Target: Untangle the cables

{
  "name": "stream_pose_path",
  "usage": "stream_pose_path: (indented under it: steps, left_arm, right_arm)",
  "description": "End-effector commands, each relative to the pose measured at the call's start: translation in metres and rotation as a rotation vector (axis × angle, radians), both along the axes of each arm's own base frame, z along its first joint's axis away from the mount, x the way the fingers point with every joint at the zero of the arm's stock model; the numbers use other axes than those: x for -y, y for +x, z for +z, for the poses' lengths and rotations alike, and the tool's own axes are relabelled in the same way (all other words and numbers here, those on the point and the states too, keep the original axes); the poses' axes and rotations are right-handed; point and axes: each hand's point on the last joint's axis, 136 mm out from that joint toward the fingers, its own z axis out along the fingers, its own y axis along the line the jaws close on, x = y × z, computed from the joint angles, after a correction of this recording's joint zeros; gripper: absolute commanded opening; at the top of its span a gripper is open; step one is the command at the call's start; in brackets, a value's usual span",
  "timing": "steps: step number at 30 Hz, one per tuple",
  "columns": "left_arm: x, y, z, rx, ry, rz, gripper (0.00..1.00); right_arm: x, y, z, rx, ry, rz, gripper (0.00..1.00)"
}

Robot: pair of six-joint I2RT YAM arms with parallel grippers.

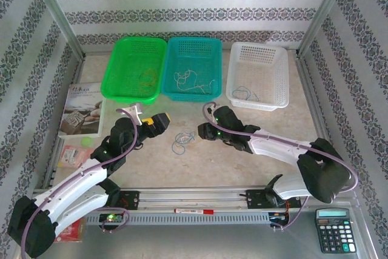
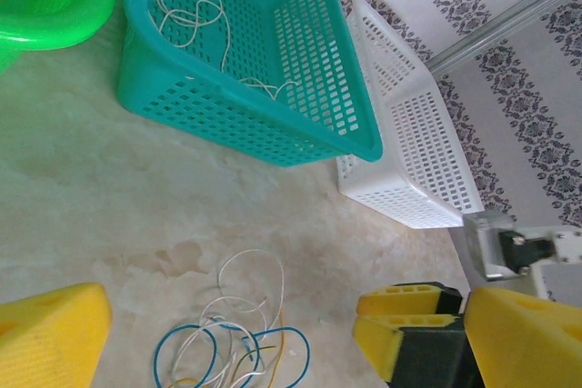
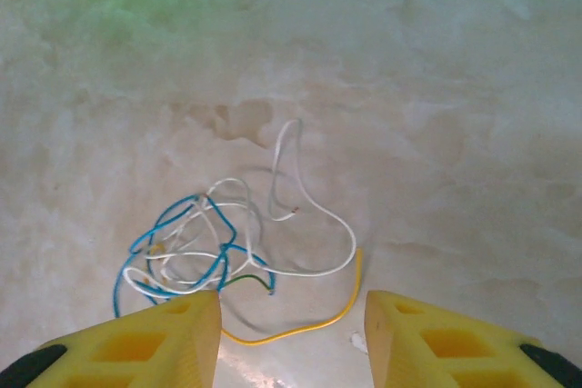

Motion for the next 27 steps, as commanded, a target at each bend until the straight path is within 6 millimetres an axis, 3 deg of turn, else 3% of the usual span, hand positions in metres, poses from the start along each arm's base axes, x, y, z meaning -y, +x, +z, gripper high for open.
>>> stream_pose_path:
  steps: [1,14,27]
  left_arm:
    - [0.001,-0.002,0.009,0.006,-0.018,0.003,1.00]
    - [-0.001,-0.004,0.016,0.044,-0.010,0.000,1.00]
    - [0.001,-0.006,0.016,0.041,-0.030,-0.012,1.00]
  right_arm:
    - [-0.009,0.014,0.010,0.036,0.010,0.016,0.46]
    - [-0.025,0.025,-0.013,-0.014,-0.021,0.060,0.49]
    - [-0.023,0.046,-0.028,-0.024,-0.042,0.026,0.47]
